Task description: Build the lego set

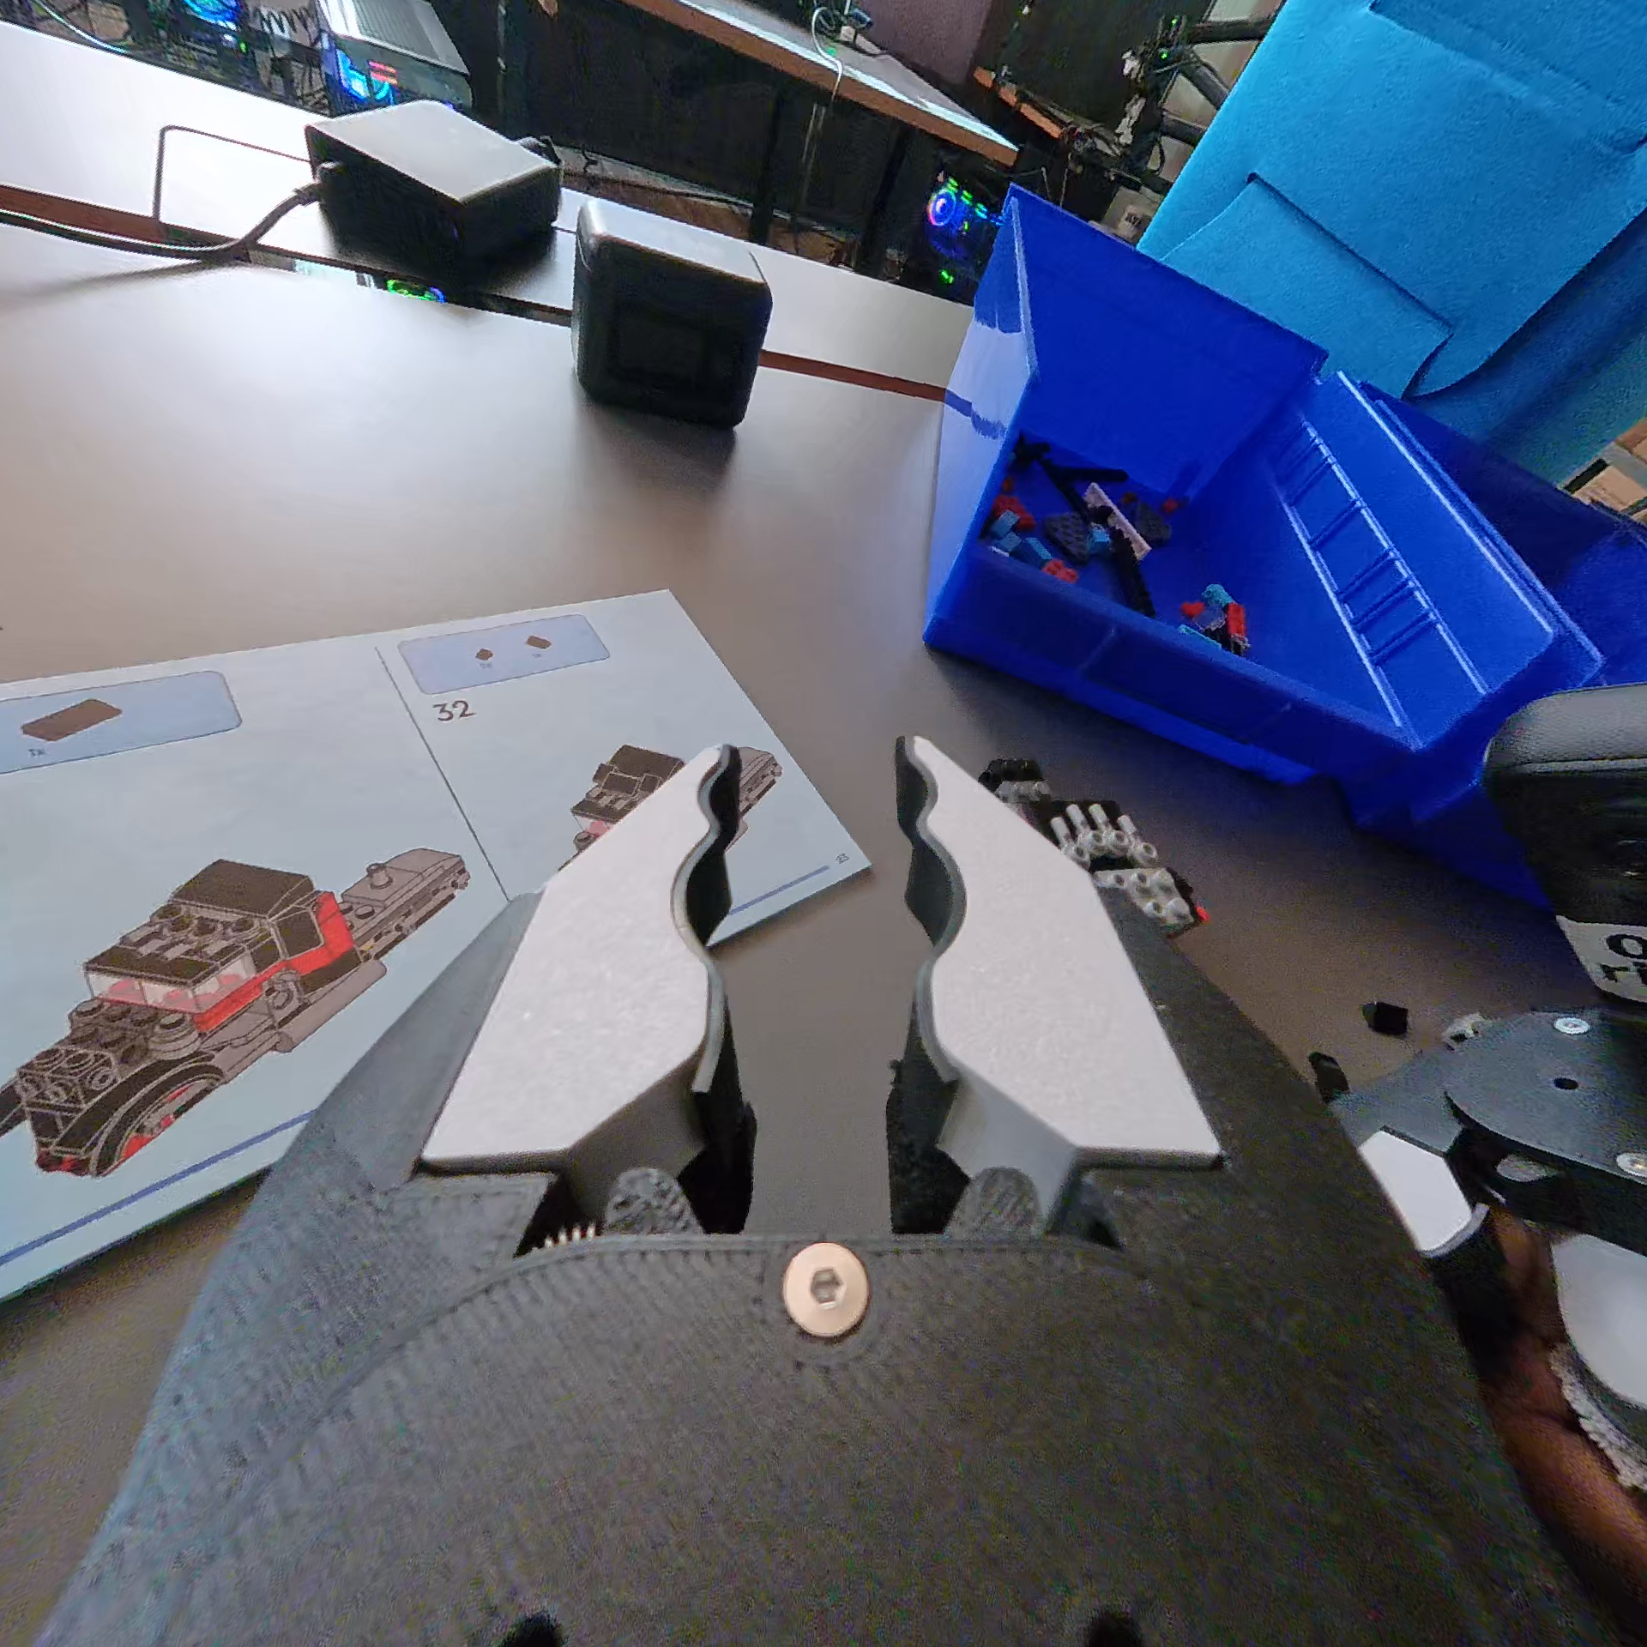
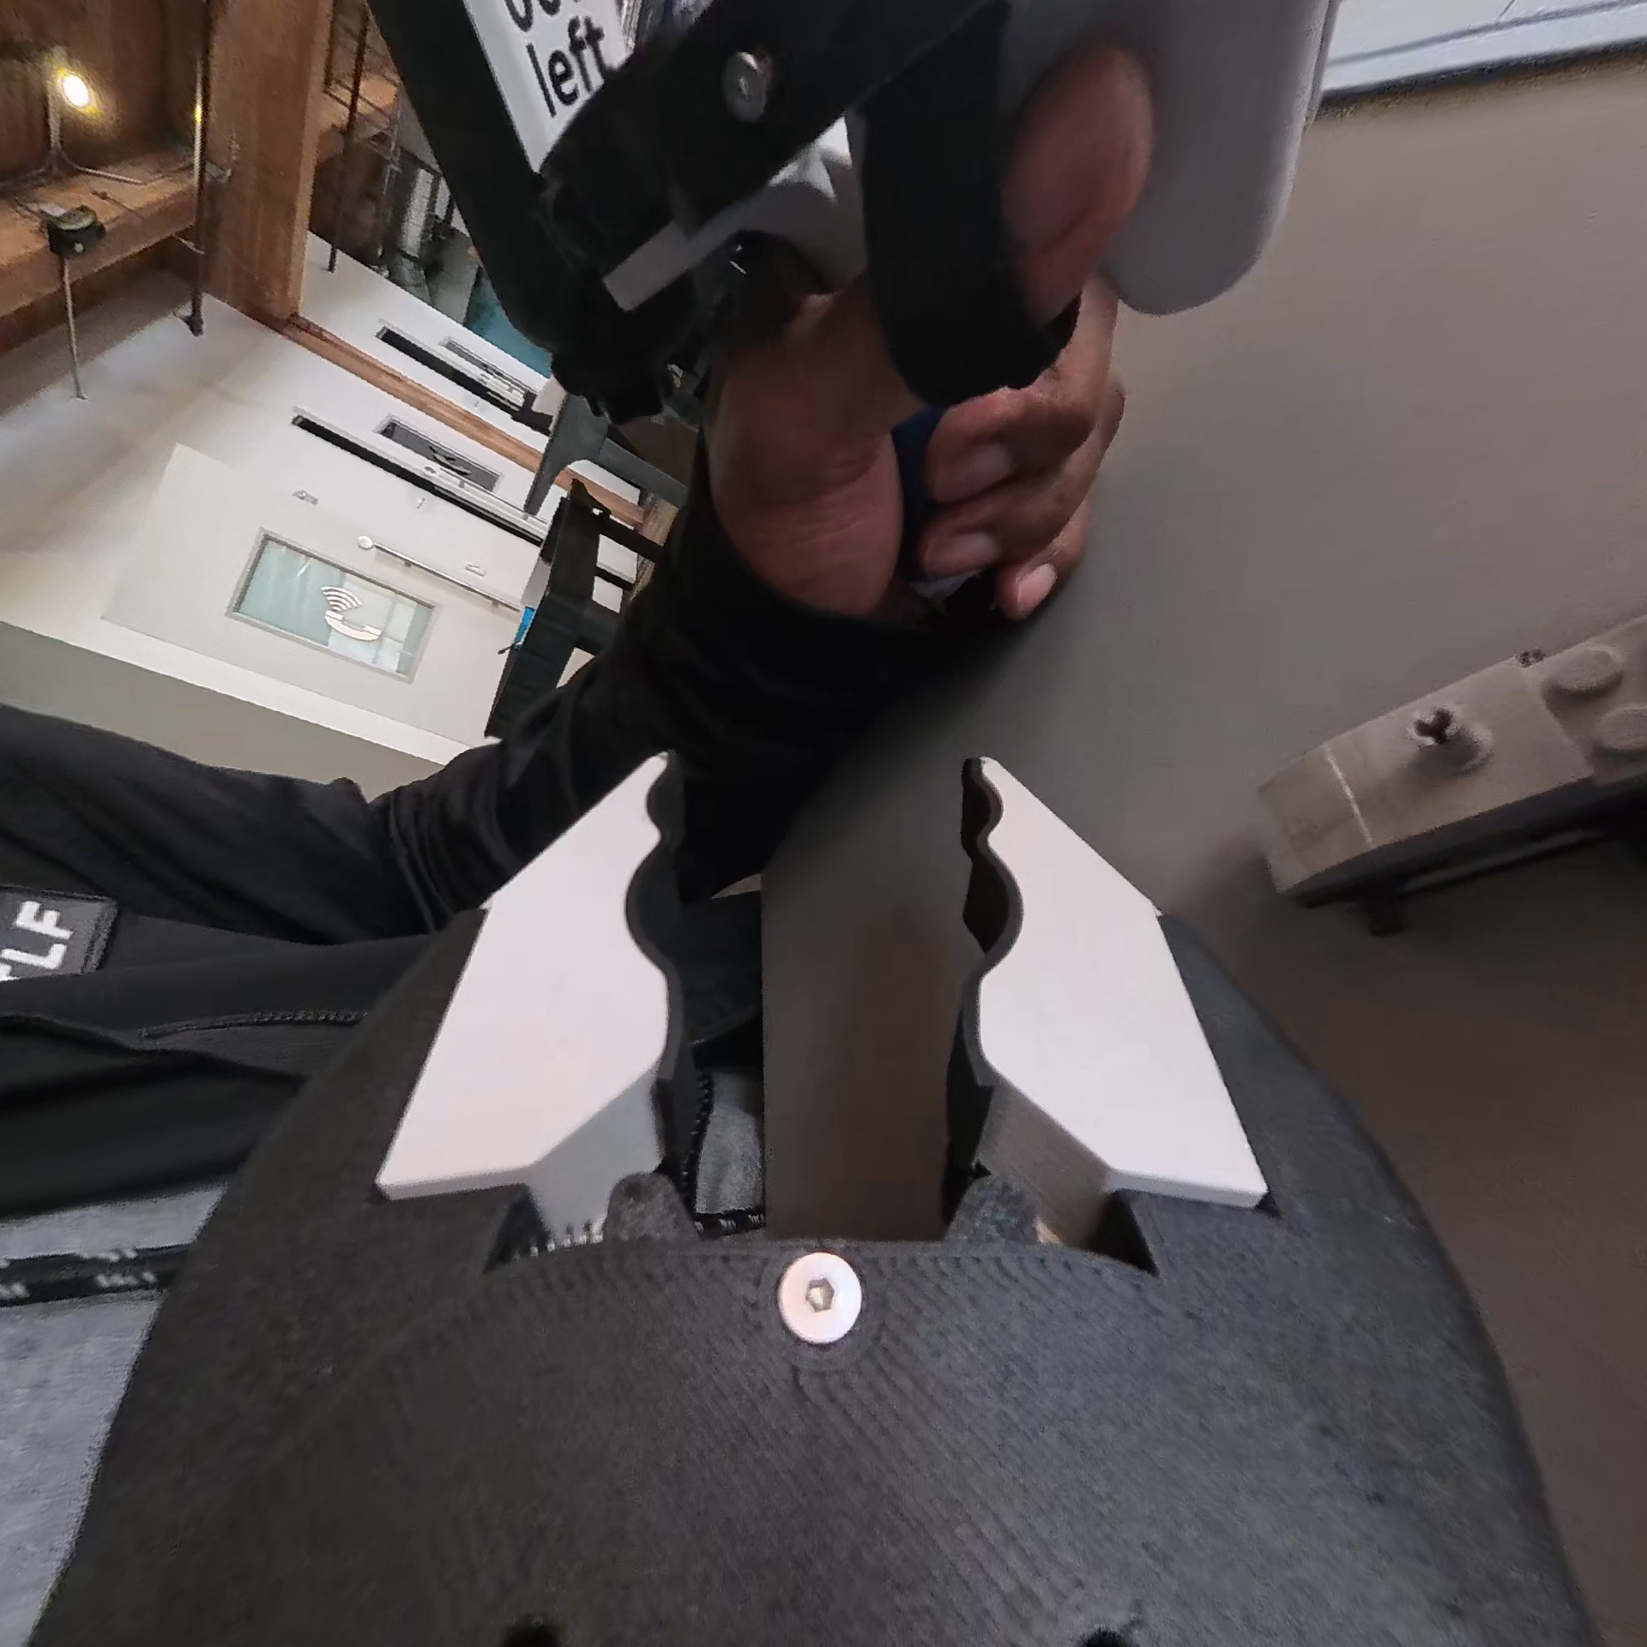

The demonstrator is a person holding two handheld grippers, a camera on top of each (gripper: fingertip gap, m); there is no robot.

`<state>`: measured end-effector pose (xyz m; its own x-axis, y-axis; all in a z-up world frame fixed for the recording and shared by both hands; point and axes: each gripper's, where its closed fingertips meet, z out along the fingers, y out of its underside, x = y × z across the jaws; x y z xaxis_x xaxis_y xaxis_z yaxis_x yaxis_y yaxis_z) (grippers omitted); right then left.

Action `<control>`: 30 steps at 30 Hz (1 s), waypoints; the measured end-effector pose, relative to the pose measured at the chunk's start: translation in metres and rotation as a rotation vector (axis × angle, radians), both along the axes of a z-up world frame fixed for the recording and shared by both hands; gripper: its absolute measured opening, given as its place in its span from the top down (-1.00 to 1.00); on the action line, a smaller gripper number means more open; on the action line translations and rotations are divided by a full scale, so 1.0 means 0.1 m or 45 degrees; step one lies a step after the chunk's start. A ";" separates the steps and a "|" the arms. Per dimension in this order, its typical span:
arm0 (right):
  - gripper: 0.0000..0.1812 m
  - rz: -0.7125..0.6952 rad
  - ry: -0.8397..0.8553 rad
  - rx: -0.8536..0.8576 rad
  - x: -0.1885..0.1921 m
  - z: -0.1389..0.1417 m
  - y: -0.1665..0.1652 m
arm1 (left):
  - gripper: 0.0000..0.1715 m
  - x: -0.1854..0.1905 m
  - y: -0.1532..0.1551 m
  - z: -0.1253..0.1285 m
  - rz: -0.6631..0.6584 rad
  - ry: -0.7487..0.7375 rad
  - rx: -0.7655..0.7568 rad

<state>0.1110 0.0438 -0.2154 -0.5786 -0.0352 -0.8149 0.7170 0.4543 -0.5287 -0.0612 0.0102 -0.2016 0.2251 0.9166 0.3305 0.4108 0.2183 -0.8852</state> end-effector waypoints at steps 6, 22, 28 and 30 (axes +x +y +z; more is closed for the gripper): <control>0.32 0.017 -0.006 0.002 0.01 -0.01 0.00 | 0.58 -0.07 0.08 -0.01 -0.054 -0.010 0.007; 0.33 0.071 0.031 0.001 0.10 -0.01 0.01 | 0.67 -0.94 1.86 0.19 -1.241 -0.554 -0.785; 0.33 0.082 0.043 -0.009 0.11 0.00 0.02 | 0.85 -1.11 1.94 -0.39 -1.360 -0.951 -1.006; 0.33 0.088 0.045 -0.011 0.12 0.00 0.02 | 0.88 -1.13 1.88 -0.44 -1.379 -0.982 -1.071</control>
<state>0.1229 0.0458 -0.2155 -0.6031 -0.0831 -0.7934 0.6645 0.4978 -0.5573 -0.1742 0.1986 -0.2459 0.8955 0.4112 0.1701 0.4317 -0.8955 -0.1081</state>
